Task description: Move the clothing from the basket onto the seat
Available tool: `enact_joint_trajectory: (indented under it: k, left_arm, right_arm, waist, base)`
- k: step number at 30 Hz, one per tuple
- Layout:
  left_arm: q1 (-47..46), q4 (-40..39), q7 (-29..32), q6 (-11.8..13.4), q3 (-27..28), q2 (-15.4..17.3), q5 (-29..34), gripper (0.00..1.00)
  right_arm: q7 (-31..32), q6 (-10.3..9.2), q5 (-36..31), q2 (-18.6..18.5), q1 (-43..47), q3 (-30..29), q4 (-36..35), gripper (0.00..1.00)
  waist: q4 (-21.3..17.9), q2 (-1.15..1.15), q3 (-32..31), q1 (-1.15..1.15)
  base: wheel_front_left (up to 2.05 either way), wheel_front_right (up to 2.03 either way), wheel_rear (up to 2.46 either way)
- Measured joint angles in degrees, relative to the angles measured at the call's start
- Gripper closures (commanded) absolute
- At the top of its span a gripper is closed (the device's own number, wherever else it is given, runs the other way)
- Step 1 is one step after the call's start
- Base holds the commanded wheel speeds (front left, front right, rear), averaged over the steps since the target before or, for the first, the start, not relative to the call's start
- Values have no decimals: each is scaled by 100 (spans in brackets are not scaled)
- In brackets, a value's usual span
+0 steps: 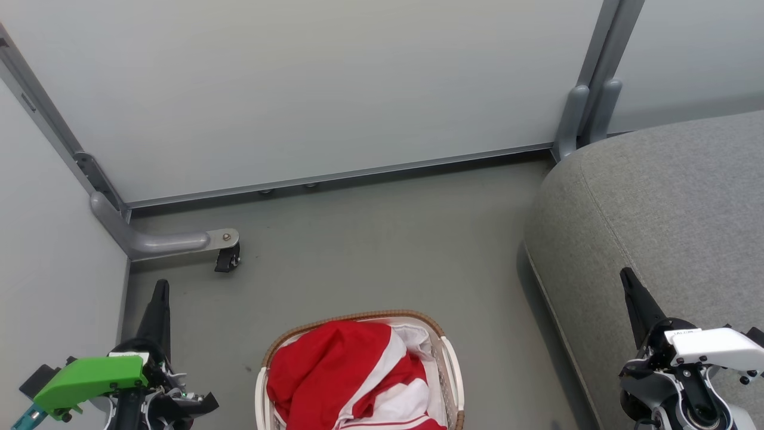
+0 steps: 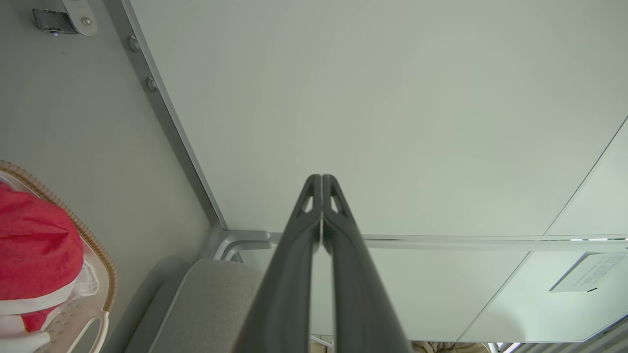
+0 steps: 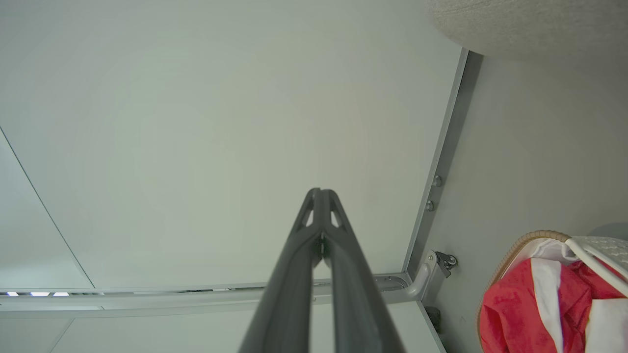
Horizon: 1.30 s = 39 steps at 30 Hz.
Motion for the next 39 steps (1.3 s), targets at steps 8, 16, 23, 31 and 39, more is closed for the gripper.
enact_joint_trajectory:
  k: [8, 16, 23, 31, 39]
  left_arm:
    - [0, 0, 0, 0, 1, 0, 0, 100]
    - [0, 0, 0, 0, 1, 0, 0, 100]
    - [0, 0, 0, 0, 1, 0, 0, 100]
    - [0, 0, 0, 0, 1, 0, 0, 100]
    - [0, 0, 0, 0, 1, 0, 0, 100]
  right_arm:
    - [0, 0, 0, 0, 0, 0, 0, 100]
    - [0, 0, 0, 0, 0, 0, 0, 100]
    - [-1, 0, 0, 0, 0, 0, 0, 100]
    - [-1, 0, 0, 0, 0, 0, 0, 100]
    - [0, 0, 0, 0, 0, 0, 0, 100]
  waist:
    - [0, 0, 0, 0]
    - [0, 0, 0, 0]
    - [0, 0, 0, 0]
    - [0, 0, 0, 0]
    - [0, 0, 0, 0]
  base:
    - [0, 0, 0]
    - [0, 0, 0]
    - [0, 0, 0]
    - [0, 0, 0]
    - [0, 0, 0]
